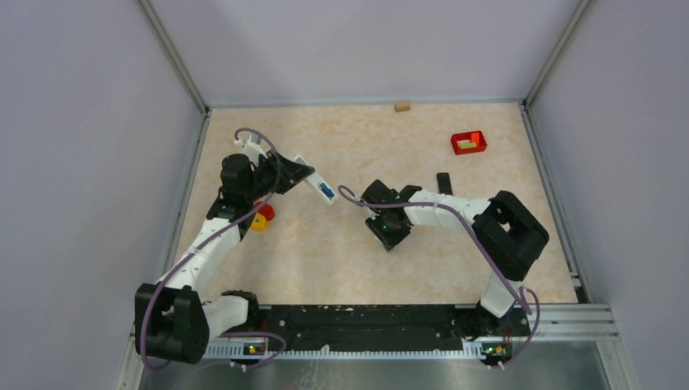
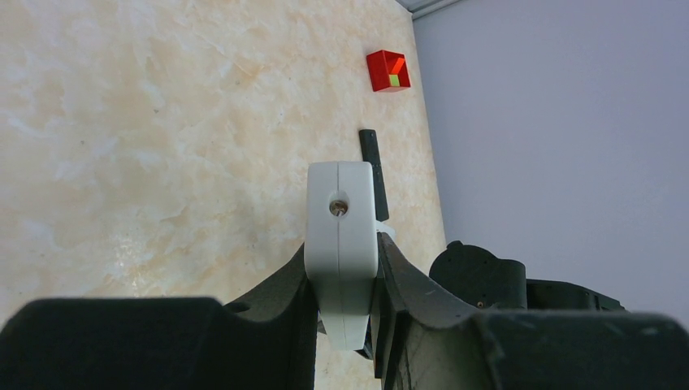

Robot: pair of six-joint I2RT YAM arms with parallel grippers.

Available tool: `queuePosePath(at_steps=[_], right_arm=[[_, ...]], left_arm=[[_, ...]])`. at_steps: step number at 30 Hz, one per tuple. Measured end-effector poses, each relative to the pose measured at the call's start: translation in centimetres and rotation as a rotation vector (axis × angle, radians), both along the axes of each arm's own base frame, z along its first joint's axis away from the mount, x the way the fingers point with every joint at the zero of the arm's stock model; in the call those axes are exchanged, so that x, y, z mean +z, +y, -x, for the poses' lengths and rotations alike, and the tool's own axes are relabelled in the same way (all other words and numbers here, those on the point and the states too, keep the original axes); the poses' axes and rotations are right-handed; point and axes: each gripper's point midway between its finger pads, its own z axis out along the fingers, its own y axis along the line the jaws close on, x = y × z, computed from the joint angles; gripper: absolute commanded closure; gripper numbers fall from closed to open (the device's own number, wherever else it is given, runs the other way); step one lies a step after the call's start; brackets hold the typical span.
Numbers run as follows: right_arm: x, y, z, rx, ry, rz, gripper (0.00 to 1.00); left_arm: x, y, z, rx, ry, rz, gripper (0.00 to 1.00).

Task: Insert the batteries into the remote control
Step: Pick up the battery cover at the center of the board.

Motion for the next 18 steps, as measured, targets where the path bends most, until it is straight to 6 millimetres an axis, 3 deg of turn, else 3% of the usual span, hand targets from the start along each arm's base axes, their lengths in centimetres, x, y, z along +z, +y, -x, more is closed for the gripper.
queuePosePath(at_steps=[4,13,18], right_arm=[[0.0,0.0,0.0,0.000,0.006,0.006,0.80],[0.2,0.1,-0.2,-0.010,-0.003,0.000,0.82],[2.5,0.5,-0.6,-0.019,-0.053,-0.055,0.82]], left_arm=[[0.0,0.0,0.0,0.001,0.000,0.000,1.00],[-0.6,0.2,0.1,0.005,0.014,-0.001,1.00],[-1.4,-0.2,0.0,-0.012,0.031,0.017,1.00]])
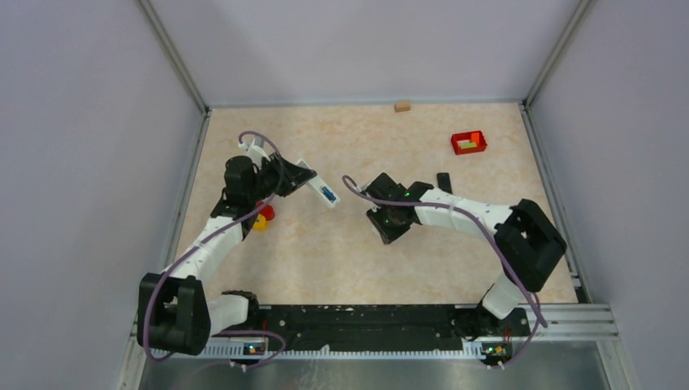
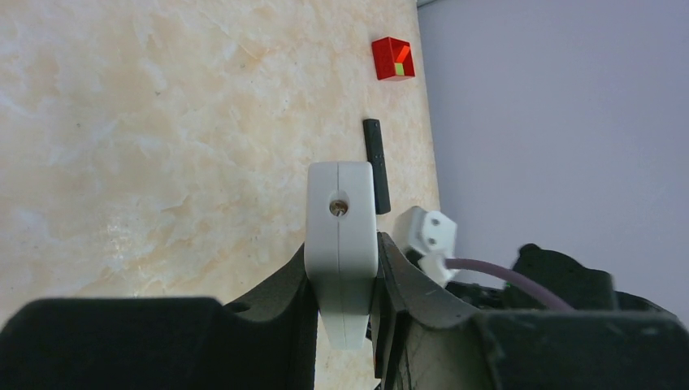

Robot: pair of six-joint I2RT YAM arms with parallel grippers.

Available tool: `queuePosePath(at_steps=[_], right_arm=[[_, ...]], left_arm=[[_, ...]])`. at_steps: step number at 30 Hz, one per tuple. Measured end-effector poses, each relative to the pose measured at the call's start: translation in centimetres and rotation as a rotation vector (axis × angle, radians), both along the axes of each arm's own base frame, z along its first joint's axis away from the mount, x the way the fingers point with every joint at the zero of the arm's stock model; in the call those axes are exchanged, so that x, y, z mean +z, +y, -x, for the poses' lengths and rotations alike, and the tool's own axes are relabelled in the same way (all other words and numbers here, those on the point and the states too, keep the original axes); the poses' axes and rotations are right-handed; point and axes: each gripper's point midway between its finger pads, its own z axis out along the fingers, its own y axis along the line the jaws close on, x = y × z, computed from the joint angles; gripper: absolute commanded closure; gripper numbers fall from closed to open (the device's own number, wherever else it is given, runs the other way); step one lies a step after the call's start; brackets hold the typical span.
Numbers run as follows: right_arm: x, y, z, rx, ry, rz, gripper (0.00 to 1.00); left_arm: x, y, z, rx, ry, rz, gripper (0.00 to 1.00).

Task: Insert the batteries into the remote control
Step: Pick up the battery cover at the center of the board, then load the battery cover into the remote control.

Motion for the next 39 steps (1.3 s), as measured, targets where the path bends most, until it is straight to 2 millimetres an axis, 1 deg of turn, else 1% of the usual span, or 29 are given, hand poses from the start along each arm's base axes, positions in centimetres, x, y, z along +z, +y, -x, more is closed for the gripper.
queuePosePath(at_steps=[4,9,15,17,23,26,31,34,39], right_arm=[[2.8,0.6,-0.2,-0.006,-0.041,-0.071,0.82],[6.3,1.9,-0.8,-0.009,-0.089,-0.162,0.82],[9.6,3.7,-0.7,0.000,-0.125,-0.258,0.82],[10.4,4.3,-0.5,0.006,-0.130,-0.284,0.82],[12.8,6.1,0.0,0.026,-0.148,-0.357,0.82],[13.6,6.6,-0.1,0.027,-0.156,-0.377,0.82],[14.2,7.3,-0.4,0.015,-0.169,-0.397,0.82],[13.7,7.6,-0.7,0.007,-0.167,-0.390,0.82],[12.4,7.8,-1.2,-0.002,-0.157,-0.355,0.82]], left_arm=[[-1.1,-0.6,-0.2,-0.022,0.024,0.006,1.00],[-1.7,-1.7,-0.1,-0.058,0.017,0.008,1.00],[-1.3,-4.0,0.8,-0.133,-0.054,-0.013,1.00],[-1.1,-4.7,1.2,-0.158,-0.083,-0.023,1.00],[-0.5,-5.9,1.7,-0.204,-0.145,-0.030,1.00],[-0.3,-6.2,1.8,-0.212,-0.164,-0.026,1.00],[-0.1,-6.6,2.0,-0.226,-0.176,-0.022,1.00],[-0.1,-6.7,2.1,-0.231,-0.180,-0.020,1.00],[-0.1,-6.8,2.2,-0.241,-0.183,-0.021,1.00]])
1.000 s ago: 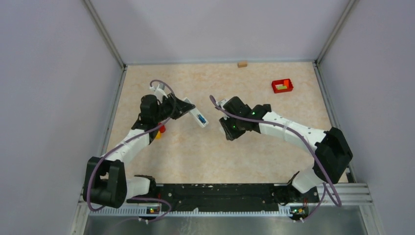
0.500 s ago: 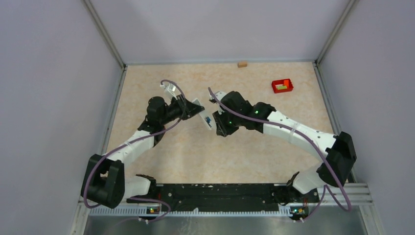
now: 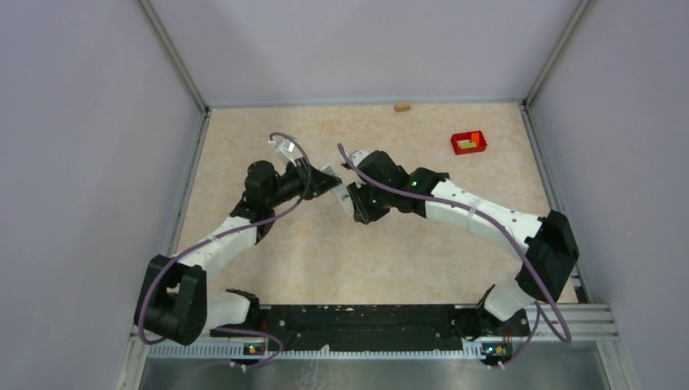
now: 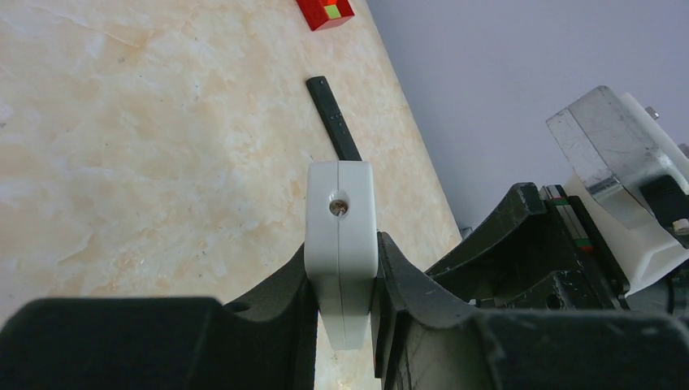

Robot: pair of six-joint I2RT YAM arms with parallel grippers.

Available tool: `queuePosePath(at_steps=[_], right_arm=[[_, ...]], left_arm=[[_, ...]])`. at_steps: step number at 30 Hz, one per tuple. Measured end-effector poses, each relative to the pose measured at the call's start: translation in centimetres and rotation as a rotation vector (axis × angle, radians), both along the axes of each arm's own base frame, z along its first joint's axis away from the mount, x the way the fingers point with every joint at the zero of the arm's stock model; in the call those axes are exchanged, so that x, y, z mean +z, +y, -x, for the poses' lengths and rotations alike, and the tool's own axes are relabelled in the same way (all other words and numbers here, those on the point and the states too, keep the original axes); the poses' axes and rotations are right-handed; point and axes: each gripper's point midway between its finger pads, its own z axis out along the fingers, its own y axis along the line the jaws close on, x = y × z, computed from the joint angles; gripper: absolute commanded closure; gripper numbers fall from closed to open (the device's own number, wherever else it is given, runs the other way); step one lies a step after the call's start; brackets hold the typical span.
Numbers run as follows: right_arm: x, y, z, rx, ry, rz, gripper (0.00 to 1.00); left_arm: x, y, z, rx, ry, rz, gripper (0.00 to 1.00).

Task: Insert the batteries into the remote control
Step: Load the battery cover into the remote control.

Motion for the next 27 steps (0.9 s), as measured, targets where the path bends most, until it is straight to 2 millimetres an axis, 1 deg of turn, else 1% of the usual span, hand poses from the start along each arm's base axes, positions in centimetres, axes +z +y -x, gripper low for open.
queuePosePath(at_steps=[2,9,27], right_arm=[[-0.11,0.01,-0.23,-0.007,-0.006,0.007,0.82],[0.58,0.19,-0.90,-0.023,-0.035,-0.001,0.82],[0.01,0.53,-0.96,-0.016,-0.020,0.009,0.82]], left_arm=[[-0.01,-0.03,0.05,-0.003,-0.001,-0.001,1.00],[-0.03,-0.04,0.08,-0.007,-0.007,-0.005,1.00],[-0.05,-0.03,0.07,-0.006,-0.005,-0.005,1.00]])
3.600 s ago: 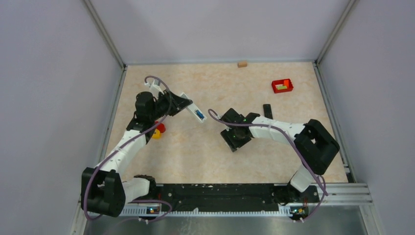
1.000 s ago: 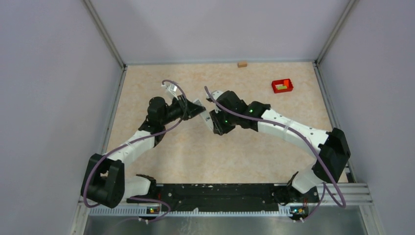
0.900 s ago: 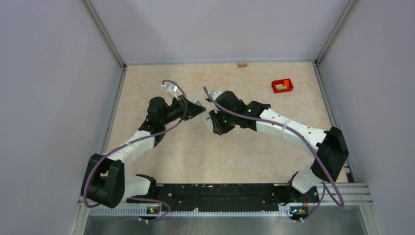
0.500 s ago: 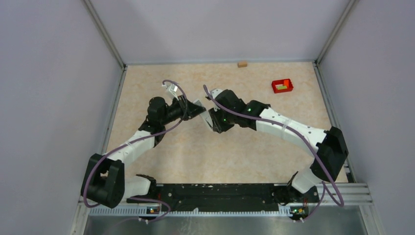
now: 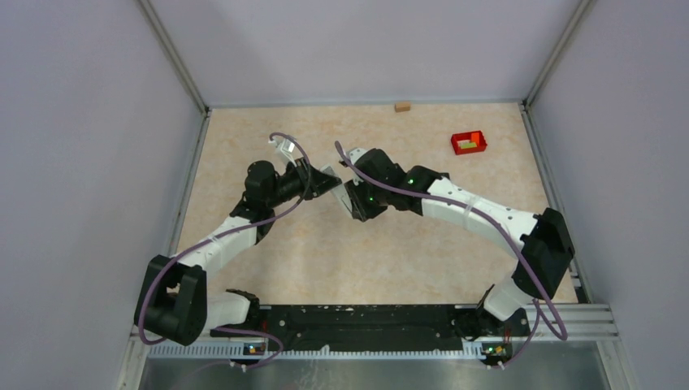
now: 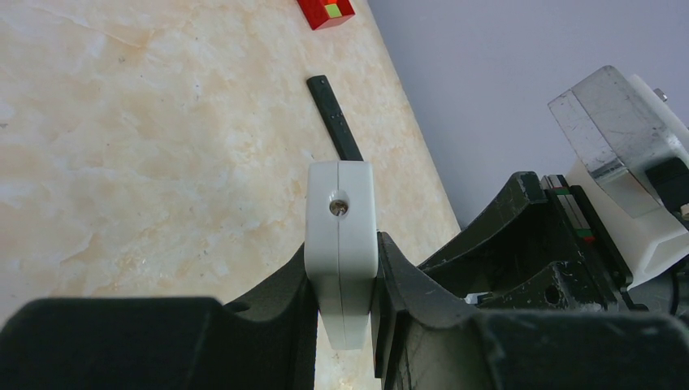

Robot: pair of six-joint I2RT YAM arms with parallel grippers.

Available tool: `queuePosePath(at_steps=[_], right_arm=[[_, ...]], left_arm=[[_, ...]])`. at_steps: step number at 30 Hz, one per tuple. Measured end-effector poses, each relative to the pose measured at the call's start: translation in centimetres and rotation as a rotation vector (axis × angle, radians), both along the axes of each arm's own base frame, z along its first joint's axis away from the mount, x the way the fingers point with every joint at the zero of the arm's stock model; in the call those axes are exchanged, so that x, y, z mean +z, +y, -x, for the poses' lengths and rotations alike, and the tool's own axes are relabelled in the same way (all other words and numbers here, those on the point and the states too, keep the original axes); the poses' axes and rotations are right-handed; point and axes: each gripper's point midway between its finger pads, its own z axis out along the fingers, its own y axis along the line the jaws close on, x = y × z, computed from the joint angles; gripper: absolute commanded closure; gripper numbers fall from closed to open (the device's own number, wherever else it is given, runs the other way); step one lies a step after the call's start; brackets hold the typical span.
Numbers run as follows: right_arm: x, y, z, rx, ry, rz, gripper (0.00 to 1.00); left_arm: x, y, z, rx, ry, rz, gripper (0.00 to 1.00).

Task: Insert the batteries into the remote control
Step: Load the battery cover into the remote control.

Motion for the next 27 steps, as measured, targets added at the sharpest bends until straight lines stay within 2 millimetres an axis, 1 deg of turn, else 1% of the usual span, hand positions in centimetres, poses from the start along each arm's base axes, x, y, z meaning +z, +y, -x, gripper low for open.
queuePosePath(at_steps=[14,27], right_arm=[[-0.14,0.27,0.41,0.017,0.013,-0.004,0.82],[-0.90,-0.21,0.80,0.008,0.043,0.025,0.82]], left_arm=[[-0.53,0.05,0.16,0.001,0.030,-0.007,1.00],[-0.66,0.12,0.10,0.009,0.040,-0.008,1.00]])
